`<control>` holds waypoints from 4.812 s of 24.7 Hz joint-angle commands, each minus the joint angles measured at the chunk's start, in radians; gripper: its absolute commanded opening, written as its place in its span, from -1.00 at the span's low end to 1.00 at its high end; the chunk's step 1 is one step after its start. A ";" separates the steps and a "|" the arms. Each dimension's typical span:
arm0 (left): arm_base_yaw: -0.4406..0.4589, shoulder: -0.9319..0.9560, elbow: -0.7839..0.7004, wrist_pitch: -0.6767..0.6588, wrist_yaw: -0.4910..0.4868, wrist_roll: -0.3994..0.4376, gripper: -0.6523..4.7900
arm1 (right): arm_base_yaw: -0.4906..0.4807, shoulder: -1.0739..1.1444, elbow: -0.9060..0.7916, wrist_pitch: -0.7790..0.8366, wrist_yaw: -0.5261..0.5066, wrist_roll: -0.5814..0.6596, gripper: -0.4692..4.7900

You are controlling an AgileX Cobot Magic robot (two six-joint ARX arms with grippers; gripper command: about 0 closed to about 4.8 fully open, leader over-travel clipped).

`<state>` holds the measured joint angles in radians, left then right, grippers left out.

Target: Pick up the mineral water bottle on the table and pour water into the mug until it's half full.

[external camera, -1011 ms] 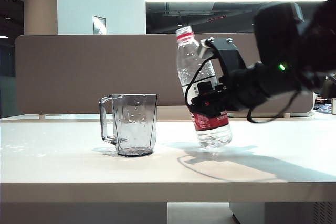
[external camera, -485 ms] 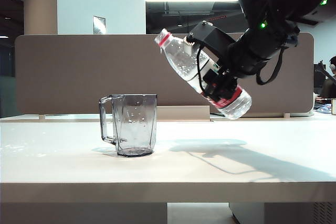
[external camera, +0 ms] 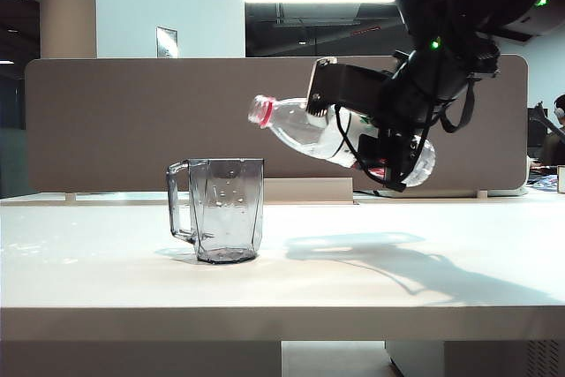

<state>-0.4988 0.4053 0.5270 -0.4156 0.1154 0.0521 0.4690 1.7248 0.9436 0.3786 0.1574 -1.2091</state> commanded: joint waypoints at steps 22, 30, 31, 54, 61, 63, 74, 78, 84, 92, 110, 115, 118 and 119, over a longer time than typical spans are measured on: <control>0.001 -0.001 0.005 0.010 0.001 0.000 -0.78 | 0.017 -0.012 0.008 0.275 0.050 -0.341 -0.02; 0.001 -0.001 0.005 0.010 0.001 0.000 -0.78 | 0.017 -0.012 0.008 0.284 0.055 -0.394 -0.02; 0.001 -0.001 0.005 0.010 0.001 0.000 -0.78 | 0.017 -0.012 0.008 0.285 0.055 -0.395 -0.02; 0.001 -0.001 0.005 0.010 0.001 0.000 -0.78 | 0.017 -0.012 0.008 0.336 0.135 -0.398 -0.02; 0.001 -0.001 0.005 0.010 0.001 0.000 -0.78 | 0.017 -0.012 0.008 0.337 0.138 -0.398 -0.02; 0.001 -0.001 0.005 0.010 0.001 0.000 -0.78 | 0.017 -0.012 0.008 0.337 0.139 -0.397 -0.02; 0.001 -0.001 0.005 0.010 0.001 0.000 -0.78 | 0.018 -0.012 0.006 0.316 0.131 -0.240 -0.02; 0.001 -0.001 0.005 0.010 0.001 0.000 -0.78 | 0.031 -0.012 0.005 0.249 0.079 -0.068 -0.02; 0.001 -0.001 0.005 0.010 0.000 0.000 -0.78 | 0.064 -0.012 -0.028 0.254 -0.076 0.294 -0.02; 0.001 -0.001 0.005 0.010 0.000 0.000 -0.78 | 0.064 -0.011 -0.124 0.471 -0.142 0.892 -0.02; 0.001 -0.001 0.005 0.010 0.001 0.000 -0.78 | 0.064 0.224 -0.309 0.883 -0.141 1.292 -0.02; 0.001 -0.001 0.005 0.010 0.001 0.000 -0.78 | 0.064 0.247 -0.309 0.882 -0.142 1.291 0.20; 0.001 -0.001 0.005 0.010 0.001 0.000 -0.78 | 0.064 0.247 -0.309 0.883 -0.142 1.291 0.56; 0.001 -0.001 0.005 0.010 0.001 0.000 -0.78 | 0.064 0.247 -0.309 0.883 -0.142 1.291 0.65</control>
<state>-0.4988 0.4049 0.5270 -0.4156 0.1150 0.0521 0.5323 1.9743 0.6327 1.2503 0.0174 0.0795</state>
